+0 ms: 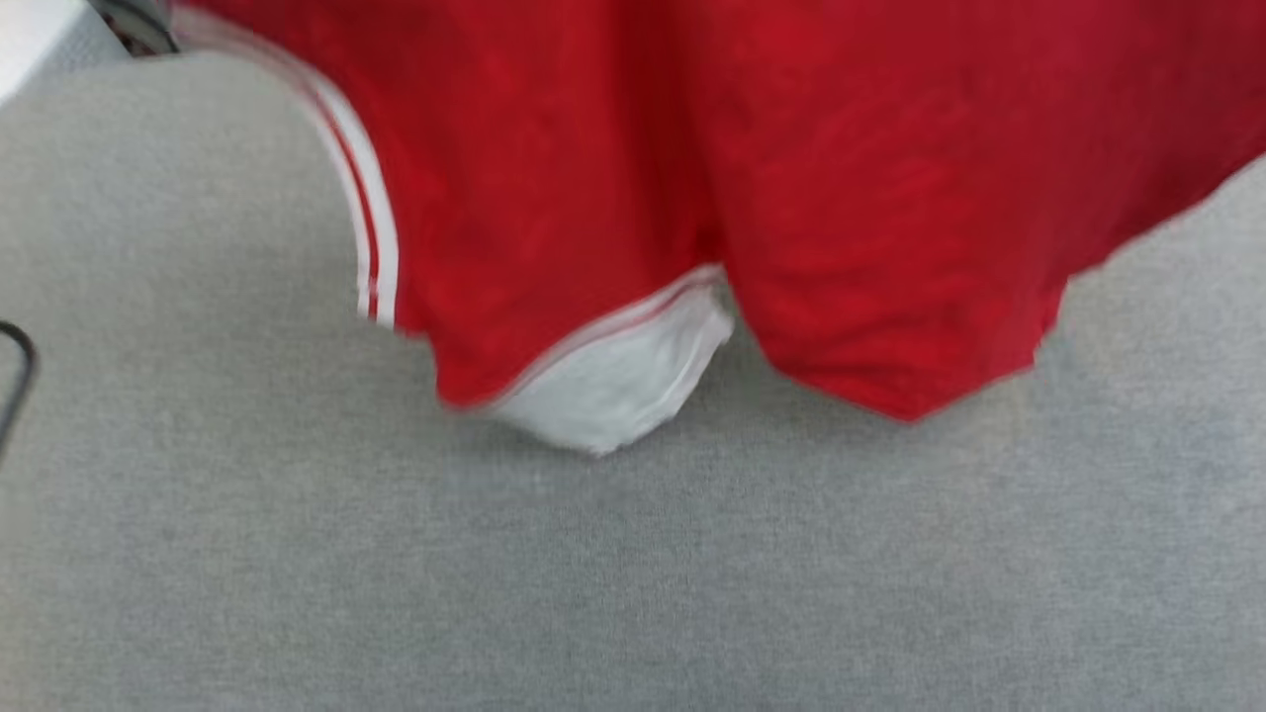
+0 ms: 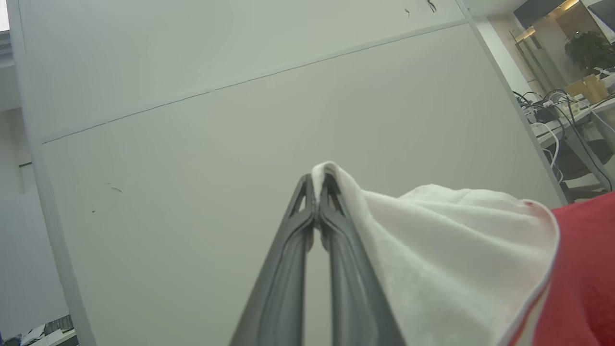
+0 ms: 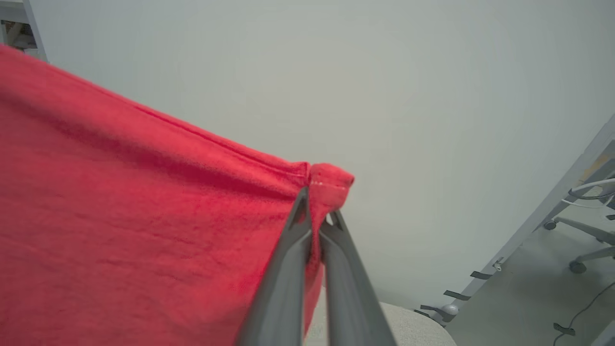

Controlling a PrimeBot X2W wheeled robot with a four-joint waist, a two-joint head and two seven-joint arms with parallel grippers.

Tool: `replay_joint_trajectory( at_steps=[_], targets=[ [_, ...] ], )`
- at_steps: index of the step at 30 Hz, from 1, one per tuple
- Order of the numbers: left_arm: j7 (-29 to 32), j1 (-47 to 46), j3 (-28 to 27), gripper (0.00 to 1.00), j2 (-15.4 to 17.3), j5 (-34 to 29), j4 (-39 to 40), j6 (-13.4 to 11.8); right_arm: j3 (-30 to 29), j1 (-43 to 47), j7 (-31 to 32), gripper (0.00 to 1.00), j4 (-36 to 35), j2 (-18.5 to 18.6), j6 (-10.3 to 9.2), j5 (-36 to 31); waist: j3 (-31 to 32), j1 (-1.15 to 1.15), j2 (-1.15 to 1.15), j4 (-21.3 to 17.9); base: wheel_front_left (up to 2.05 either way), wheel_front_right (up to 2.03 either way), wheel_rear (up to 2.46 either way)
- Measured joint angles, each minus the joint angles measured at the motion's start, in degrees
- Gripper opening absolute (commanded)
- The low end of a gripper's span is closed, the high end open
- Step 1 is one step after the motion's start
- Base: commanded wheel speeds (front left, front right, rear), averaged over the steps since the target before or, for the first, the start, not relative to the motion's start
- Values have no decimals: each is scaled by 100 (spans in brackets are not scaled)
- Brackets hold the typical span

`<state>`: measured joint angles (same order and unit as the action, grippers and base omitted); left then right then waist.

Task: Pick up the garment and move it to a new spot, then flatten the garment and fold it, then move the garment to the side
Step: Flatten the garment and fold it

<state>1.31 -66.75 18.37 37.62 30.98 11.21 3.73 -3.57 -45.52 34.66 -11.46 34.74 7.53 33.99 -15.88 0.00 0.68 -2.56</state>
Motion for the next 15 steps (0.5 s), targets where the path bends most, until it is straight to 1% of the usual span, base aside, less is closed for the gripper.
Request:
replay_joint_trajectory(
  at_steps=[3,6,8,10,13,15],
  targets=[
    [133,-749,154,0,73,-51,-431,208,118,-506,-118,0,296,181,0,-81,-338,0,0,-8,0,0,0],
    [167,-1449,357,0,125,-103,-909,318,316,-1076,-267,0,632,291,0,-152,-682,0,0,-13,0,0,0],
    [109,-1953,499,0,149,-138,-1259,356,613,-1503,-472,0,816,465,2,-404,-930,1,0,-17,0,0,0],
    [38,-2431,647,0,154,-199,-1625,365,701,-1962,-646,0,1139,400,3,-445,-1160,1,0,-22,0,0,0],
    [-104,-3148,945,0,134,-383,-2306,388,1010,-2630,-928,0,1695,213,5,-667,-1509,2,0,-38,0,0,0],
    [-227,-3624,1146,0,94,-428,-2854,394,1131,-3113,-1147,0,2147,5,7,-827,-1744,2,0,-56,0,0,0]
  ],
)
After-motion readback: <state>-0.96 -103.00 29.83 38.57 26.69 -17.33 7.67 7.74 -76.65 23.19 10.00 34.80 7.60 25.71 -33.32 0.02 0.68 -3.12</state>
